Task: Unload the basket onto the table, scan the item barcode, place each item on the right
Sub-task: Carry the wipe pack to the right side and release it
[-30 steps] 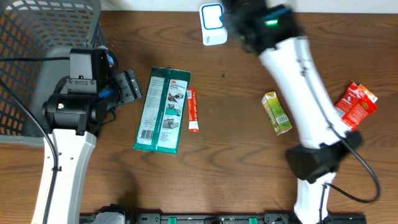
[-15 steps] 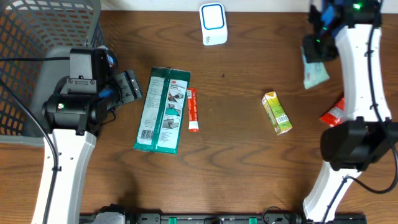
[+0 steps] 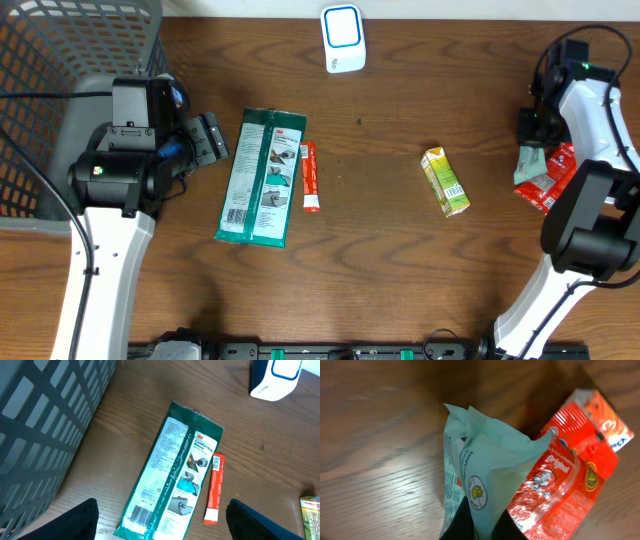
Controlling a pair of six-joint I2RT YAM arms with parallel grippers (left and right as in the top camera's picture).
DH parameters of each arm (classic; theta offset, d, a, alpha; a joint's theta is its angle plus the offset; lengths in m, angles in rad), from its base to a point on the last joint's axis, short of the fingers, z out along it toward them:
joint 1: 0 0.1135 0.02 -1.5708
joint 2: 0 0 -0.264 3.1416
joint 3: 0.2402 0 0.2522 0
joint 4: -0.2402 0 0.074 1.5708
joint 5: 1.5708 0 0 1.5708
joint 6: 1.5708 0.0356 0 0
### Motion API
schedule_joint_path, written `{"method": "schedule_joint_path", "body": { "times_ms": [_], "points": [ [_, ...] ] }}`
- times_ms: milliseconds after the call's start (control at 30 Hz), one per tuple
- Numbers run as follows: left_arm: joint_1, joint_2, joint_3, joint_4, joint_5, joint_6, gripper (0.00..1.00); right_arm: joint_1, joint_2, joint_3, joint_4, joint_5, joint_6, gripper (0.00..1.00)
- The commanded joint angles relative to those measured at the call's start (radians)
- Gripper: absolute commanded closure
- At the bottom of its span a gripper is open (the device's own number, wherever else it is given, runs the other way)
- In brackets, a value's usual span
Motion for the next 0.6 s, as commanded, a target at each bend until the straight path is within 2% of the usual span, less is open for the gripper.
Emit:
{"method": "schedule_joint_path", "body": {
  "times_ms": [0, 100, 167, 267, 433, 500, 567],
  "points": [
    [0.003, -0.003, 0.017, 0.001, -0.006, -0.001, 0.18, -0.017, -0.002, -0.012, 0.015, 0.022, -0.012, 0.61],
    [0.003, -0.003, 0.017, 0.001, -0.006, -0.001, 0.18, -0.026, -0.002, -0.012, 0.009, 0.026, -0.012, 0.22],
    [0.003, -0.003, 0.017, 0.001, -0.006, -0.001, 0.18, -0.031, -0.002, -0.011, 0.001, 0.026, -0.012, 0.07],
    [0.003, -0.003, 0.017, 0.001, -0.006, -0.001, 0.18, -0.035, -0.003, 0.008, -0.031, 0.026, -0.012, 0.03],
    [0.003, -0.003, 0.017, 0.001, -0.006, -0.001, 0.18, -0.032, -0.003, 0.115, -0.158, -0.006, 0.0, 0.06],
    [0.003, -0.003, 0.017, 0.001, -0.006, -0.001, 0.18, -0.031, -0.003, 0.161, -0.199, -0.08, 0.021, 0.07],
    [0.003, -0.003, 0.017, 0.001, -0.006, -0.001, 0.18, -0.029, -0.003, 0.201, -0.228, -0.262, 0.023, 0.14]
  ]
}}
